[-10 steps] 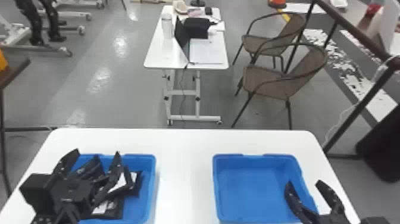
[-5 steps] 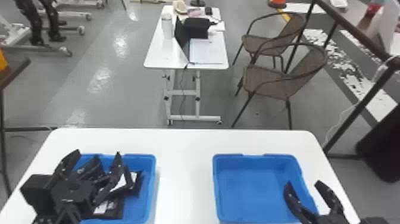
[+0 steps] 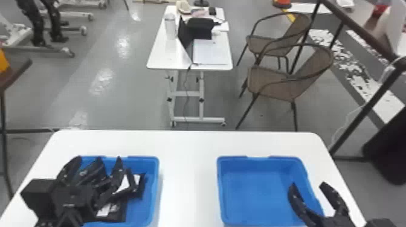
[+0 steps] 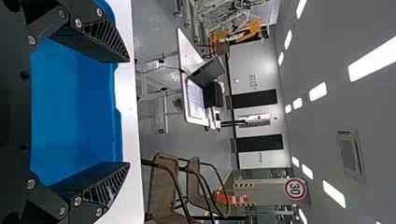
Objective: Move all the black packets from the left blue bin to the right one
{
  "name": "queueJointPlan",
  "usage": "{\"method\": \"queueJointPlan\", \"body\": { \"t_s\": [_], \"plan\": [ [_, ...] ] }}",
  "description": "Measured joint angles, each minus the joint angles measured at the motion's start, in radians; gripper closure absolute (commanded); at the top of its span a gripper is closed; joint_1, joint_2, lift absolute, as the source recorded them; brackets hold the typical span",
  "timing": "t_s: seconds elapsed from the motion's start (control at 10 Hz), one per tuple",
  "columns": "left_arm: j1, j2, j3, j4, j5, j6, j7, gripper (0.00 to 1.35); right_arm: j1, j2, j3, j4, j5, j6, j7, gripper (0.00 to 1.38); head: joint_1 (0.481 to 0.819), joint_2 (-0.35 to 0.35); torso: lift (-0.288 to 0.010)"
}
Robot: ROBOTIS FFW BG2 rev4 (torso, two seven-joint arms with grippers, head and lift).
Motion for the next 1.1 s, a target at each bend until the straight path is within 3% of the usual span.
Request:
{"method": "queueJointPlan", "body": {
  "t_s": [0.3,0.5,0.8,1.0,1.1],
  "plan": [
    [-0.053,0.002,0.025,0.06,0.049,0.083,-0.027,0.15,0.0,0.0,0.0,0.002,-0.005,0.007,0.002,0.24,0.695,-0.012,0.0],
    [-0.133,0.005,0.055,0.133,0.061,0.234,-0.149,0.15,-0.003,0.0,0.005,0.007,-0.012,0.009,0.005,0.24,0.695,-0.006,0.0],
    [-0.197,-0.001,0.113,0.161,-0.117,0.471,-0.308,0.15,-0.006,0.0,0.012,0.016,-0.027,0.01,0.005,0.24,0.695,0.017,0.0],
    [-0.241,-0.012,0.135,0.229,-0.216,0.538,-0.448,0.15,-0.004,0.0,0.015,0.019,-0.03,0.01,0.005,0.24,0.695,0.026,0.0],
    [-0.264,-0.018,0.134,0.258,-0.27,0.556,-0.474,0.15,-0.008,0.0,0.015,0.021,-0.031,0.011,0.007,0.24,0.695,0.032,0.0]
  ]
}}
